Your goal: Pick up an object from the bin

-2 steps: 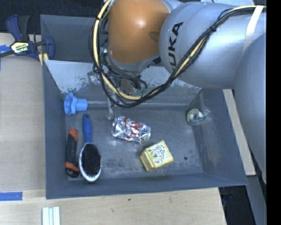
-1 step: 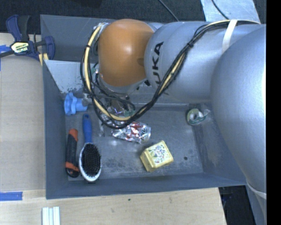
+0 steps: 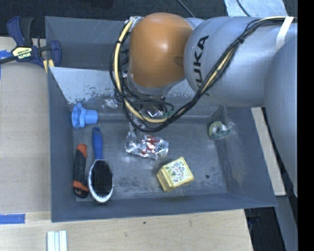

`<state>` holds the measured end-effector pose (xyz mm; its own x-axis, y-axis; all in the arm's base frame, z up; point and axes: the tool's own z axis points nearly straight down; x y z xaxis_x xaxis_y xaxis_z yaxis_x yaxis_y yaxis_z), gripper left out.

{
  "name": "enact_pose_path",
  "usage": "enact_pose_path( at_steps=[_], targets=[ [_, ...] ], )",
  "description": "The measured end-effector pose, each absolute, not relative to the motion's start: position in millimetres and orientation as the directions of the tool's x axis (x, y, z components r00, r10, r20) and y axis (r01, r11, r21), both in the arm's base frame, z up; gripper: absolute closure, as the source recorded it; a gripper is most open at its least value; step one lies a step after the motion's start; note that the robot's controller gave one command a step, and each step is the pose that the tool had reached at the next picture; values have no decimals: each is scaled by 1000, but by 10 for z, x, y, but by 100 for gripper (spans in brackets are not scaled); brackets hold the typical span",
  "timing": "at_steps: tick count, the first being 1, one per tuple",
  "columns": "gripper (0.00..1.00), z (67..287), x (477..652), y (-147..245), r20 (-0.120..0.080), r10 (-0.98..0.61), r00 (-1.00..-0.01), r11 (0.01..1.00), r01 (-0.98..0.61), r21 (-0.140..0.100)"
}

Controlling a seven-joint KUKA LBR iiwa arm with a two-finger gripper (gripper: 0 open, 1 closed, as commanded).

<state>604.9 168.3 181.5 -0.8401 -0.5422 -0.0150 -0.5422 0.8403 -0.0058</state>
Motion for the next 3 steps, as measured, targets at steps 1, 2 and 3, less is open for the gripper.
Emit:
enact_pose_path(
  at_steps=[1,2,3],
  targets=[
    [0,1329,5902,2012,1,-391,-920,920,-391,6],
    [0,1349,5912,1982,-4,-418,-909,909,-418,3],
    [0,725,5762,1755,-28,-628,-778,778,-628,-2]
  ],
)
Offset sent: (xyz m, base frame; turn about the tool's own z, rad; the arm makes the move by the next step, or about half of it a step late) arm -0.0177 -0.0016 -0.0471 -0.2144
